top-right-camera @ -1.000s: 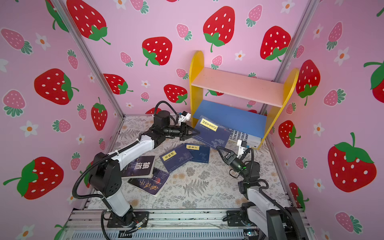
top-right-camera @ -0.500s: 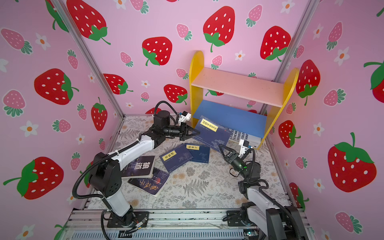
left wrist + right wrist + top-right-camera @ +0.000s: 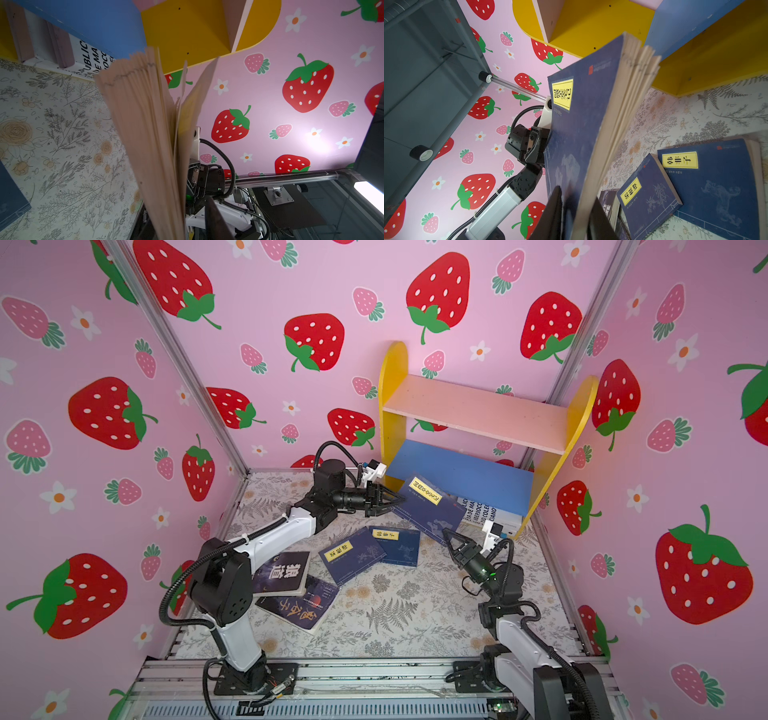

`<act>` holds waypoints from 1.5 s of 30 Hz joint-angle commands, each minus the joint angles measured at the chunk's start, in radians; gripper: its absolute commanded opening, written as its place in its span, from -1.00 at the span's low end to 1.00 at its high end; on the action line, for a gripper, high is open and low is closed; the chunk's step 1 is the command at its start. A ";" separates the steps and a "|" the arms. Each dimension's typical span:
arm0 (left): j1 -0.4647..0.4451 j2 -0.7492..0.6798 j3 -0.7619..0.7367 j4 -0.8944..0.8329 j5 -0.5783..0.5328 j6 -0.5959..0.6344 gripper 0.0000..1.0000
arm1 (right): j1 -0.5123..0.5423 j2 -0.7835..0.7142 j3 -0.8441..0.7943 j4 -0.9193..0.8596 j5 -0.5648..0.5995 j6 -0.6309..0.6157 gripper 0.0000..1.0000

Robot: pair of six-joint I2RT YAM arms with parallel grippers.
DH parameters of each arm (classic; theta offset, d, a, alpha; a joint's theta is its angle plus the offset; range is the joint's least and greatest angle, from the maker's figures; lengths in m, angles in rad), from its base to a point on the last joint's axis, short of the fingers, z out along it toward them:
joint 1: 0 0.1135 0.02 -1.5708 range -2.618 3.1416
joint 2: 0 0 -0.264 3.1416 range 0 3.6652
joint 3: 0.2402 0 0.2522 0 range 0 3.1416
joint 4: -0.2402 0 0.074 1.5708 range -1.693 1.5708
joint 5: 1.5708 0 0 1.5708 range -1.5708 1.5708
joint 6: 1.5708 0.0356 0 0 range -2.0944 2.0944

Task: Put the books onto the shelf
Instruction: 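Lift the dark blue book upright with the left gripper while the right steadies it, then carry the dark blue book onto the blue shelf with the left gripper while right guides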

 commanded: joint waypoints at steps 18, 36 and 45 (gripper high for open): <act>-0.081 0.313 0.519 0.049 -0.232 -0.076 -1.00 | -0.327 -0.012 0.201 -0.394 0.001 -0.211 0.55; -0.148 0.665 1.018 -0.137 -0.433 -0.037 -1.00 | -0.456 -0.067 0.476 -0.916 0.272 -0.687 0.74; -0.151 0.656 0.952 -0.132 -0.489 0.003 -1.00 | -0.450 -0.006 0.473 -0.847 0.124 -0.725 0.69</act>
